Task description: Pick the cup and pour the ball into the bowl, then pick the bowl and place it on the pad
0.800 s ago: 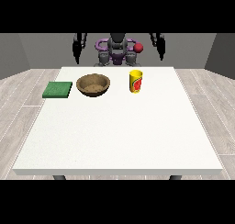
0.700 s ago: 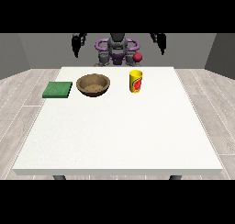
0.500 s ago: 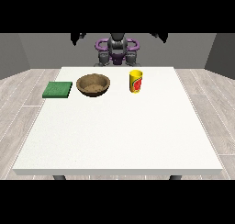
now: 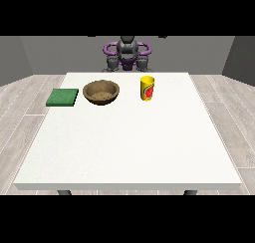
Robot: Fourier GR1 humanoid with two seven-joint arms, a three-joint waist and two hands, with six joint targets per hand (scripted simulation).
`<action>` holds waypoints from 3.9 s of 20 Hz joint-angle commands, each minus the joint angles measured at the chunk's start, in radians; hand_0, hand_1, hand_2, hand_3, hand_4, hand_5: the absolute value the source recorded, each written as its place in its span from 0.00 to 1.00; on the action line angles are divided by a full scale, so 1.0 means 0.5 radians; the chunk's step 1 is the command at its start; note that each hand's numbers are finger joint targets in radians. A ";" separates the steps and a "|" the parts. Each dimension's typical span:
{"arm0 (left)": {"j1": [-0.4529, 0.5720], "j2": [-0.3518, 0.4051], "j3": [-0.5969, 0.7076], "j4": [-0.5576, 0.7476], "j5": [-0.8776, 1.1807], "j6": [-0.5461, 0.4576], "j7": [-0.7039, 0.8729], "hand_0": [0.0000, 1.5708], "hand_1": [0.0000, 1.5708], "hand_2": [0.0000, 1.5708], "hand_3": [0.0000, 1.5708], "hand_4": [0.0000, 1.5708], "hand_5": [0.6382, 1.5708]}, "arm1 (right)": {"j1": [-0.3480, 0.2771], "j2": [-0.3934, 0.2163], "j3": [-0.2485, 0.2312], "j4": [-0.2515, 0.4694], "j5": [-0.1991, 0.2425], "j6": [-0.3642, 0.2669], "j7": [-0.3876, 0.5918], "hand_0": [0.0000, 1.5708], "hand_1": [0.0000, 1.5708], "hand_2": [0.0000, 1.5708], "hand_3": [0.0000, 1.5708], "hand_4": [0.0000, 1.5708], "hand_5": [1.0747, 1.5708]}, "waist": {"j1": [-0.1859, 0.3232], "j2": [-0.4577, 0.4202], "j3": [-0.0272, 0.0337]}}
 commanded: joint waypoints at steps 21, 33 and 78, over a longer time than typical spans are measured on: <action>-0.388 0.055 0.261 1.004 -0.099 -0.100 -1.448 0.00 0.00 0.00 0.00 0.16 0.90 | -0.358 -0.141 -0.309 0.139 -0.235 0.253 -0.686 0.00 0.00 0.00 0.00 0.43 0.97 | -0.152 1.142 -0.003; -0.804 0.072 0.478 1.798 -0.062 -0.146 -1.804 0.00 0.00 0.00 0.00 0.13 0.84 | -0.390 -0.266 -0.412 0.504 -0.279 0.449 -0.908 0.00 0.00 0.00 0.00 0.43 0.98 | -0.187 1.125 -0.003; -1.982 -0.022 -0.869 2.824 -2.256 0.539 0.182 0.86 0.86 1.00 1.00 0.87 0.99 | -0.521 -0.651 -0.748 1.483 -0.543 0.865 -0.905 0.00 0.00 0.00 0.08 0.44 0.97 | -0.195 0.601 0.001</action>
